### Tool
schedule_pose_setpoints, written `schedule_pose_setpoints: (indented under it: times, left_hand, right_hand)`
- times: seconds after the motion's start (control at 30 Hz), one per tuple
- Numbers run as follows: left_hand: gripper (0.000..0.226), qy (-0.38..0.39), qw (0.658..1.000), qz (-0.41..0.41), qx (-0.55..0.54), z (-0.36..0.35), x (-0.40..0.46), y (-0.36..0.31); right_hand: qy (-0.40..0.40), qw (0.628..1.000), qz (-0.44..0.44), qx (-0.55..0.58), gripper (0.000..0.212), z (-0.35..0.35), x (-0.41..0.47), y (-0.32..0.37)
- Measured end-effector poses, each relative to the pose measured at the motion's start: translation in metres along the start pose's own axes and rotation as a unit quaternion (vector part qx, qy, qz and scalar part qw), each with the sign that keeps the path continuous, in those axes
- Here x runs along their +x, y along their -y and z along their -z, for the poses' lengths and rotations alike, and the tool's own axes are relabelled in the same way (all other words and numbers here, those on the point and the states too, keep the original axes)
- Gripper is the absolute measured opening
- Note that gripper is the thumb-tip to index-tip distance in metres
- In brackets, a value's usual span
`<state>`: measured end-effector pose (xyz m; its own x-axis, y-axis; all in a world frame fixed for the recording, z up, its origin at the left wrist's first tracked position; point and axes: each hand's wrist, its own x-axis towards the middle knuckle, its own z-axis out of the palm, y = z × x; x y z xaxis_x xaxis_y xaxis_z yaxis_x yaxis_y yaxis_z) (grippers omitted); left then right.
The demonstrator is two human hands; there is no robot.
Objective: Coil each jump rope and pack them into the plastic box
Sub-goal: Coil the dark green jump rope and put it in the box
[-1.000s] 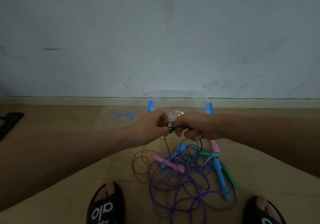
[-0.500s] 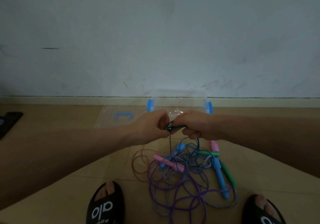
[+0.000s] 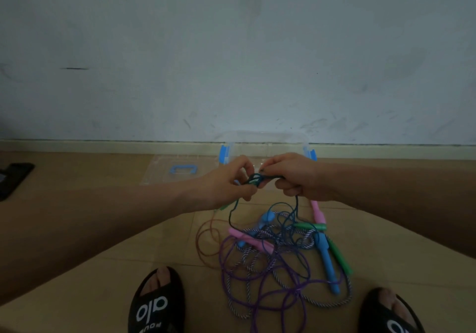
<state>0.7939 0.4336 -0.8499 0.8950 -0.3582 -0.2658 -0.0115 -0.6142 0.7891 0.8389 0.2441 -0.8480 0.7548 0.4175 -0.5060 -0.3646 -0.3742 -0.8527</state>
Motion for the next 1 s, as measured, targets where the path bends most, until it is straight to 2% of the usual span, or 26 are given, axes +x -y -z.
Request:
schedule_pose_setpoints:
  times: [0.13, 0.27, 0.37, 0.47, 0.63, 0.8, 1.0]
  left_hand:
    - [0.026, -0.001, 0.998, 0.007, -0.059, 0.001, -0.003, -0.005]
    - [0.025, 0.006, 0.988, 0.032, -0.152, -0.001, -0.005, -0.004]
    - [0.024, 0.013, 0.98, 0.053, -0.191, 0.001, -0.006, -0.004]
    - [0.023, 0.014, 0.978, 0.07, -0.197, 0.004, -0.007, -0.003]
    - [0.016, 0.022, 0.977, 0.077, -0.198, 0.005, -0.005, -0.001]
    - [0.026, 0.079, 0.979, 0.067, -0.178, 0.008, -0.009, -0.002]
    - [0.025, 0.082, 0.984, 0.07, -0.144, 0.01, -0.012, -0.003]
  right_hand:
    - [-0.006, 0.999, 0.03, -0.034, 0.006, 0.005, 0.001, 0.003]
    - [-0.003, 0.981, 0.136, -0.14, 0.012, 0.004, -0.011, 0.015]
    - [-0.005, 0.927, 0.244, -0.284, 0.013, -0.002, -0.015, 0.019]
    - [-0.015, 0.867, 0.29, -0.406, 0.017, -0.005, -0.013, 0.012]
    - [-0.042, 0.821, 0.334, -0.462, 0.014, -0.008, -0.014, 0.004]
    - [-0.046, 0.77, 0.373, -0.516, 0.012, -0.015, -0.016, 0.001]
    - [-0.022, 0.762, 0.371, -0.531, 0.009, -0.014, -0.014, -0.002]
